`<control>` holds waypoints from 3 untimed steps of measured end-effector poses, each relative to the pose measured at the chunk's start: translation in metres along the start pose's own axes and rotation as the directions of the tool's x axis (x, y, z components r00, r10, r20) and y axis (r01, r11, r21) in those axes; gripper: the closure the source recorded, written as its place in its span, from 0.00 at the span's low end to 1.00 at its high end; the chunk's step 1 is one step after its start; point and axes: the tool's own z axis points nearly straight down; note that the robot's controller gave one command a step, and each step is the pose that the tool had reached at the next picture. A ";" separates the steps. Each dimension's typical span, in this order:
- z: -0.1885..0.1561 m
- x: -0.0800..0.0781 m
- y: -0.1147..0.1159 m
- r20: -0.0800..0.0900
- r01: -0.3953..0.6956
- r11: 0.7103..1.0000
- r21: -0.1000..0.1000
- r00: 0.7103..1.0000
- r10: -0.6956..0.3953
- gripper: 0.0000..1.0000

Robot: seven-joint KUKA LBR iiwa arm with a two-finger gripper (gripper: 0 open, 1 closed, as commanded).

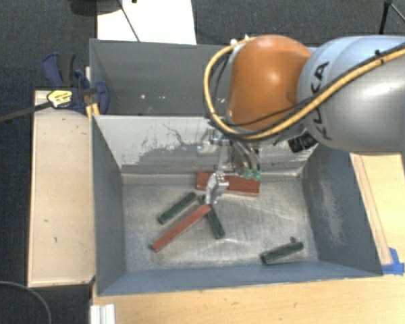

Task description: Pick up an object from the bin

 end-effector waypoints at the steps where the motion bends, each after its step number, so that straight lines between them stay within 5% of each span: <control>1: 0.045 -0.004 0.002 0.001 0.169 0.986 0.001 0.986 -0.169 0.00; 2: 0.060 -0.014 0.008 -0.002 0.378 0.926 0.000 0.926 -0.378 0.00; 3: 0.057 -0.001 0.011 -0.002 0.511 0.859 0.000 0.859 -0.511 0.00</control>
Offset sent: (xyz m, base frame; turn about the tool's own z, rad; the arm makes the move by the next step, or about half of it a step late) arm 0.0153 0.0090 -0.0576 -0.3909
